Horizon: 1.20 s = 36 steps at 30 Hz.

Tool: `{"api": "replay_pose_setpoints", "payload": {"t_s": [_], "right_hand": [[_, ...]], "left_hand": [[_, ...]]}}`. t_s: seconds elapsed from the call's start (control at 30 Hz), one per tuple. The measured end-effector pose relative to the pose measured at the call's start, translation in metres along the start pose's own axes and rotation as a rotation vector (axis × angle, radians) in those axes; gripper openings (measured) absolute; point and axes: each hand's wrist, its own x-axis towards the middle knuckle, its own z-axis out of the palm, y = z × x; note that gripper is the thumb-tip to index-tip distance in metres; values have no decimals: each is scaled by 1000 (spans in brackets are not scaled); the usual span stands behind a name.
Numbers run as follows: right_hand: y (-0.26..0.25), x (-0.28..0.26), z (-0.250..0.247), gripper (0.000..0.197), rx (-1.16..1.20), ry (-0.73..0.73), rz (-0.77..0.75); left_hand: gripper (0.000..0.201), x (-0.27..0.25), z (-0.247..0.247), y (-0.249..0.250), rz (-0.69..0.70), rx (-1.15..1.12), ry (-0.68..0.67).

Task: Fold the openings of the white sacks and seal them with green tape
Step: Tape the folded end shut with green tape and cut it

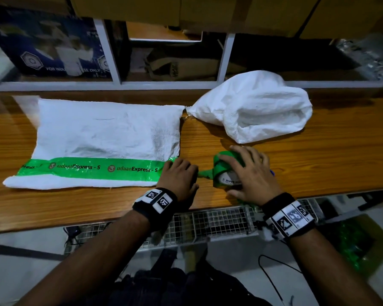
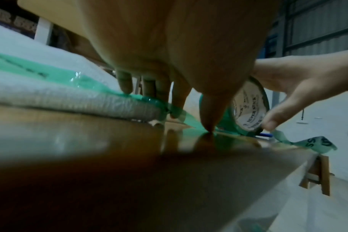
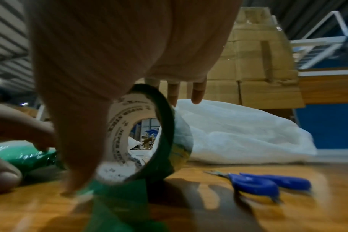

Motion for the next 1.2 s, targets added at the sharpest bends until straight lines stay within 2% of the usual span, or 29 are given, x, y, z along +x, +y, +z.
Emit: {"api": "replay_pose_setpoints", "payload": {"t_s": [0.07,0.1,0.17,0.23,0.27,0.37,0.5,0.63,0.7,0.77,0.9,1.1,1.2], "right_hand": [[11,-10,2,113,171,33,93],[21,-18,6,105,294,70,195],[44,-33,21,73,502,157,448],[61,-42,43,46,490,105,613],[65,-45,54,39,443,49,633],[69,-43,72,25,372,51,624],[77,-31,65,26,404,82,700],[76,-17,56,30,345,-57,733],[78,-11,50,23,322,-85,728],[77,-10,47,15,246,-116,688],[73,-9,47,19,118,-195,624],[76,-15,38,23,157,-274,680],[80,-16,36,24,177,-298,639]], "left_hand": [[33,1,1,0,16,-32,71],[24,2,2,0,20,-47,111],[14,4,4,2,31,-67,153],[13,7,7,4,41,-83,171],[15,8,8,5,43,-104,183],[26,13,10,8,45,-154,204],[30,16,8,8,40,-163,180],[36,17,6,8,43,-177,183],[39,19,5,8,62,-181,166],[39,23,5,7,77,-225,144],[33,27,7,6,76,-341,162],[32,22,13,1,71,-420,198],[37,24,20,-1,35,-415,192]]}}
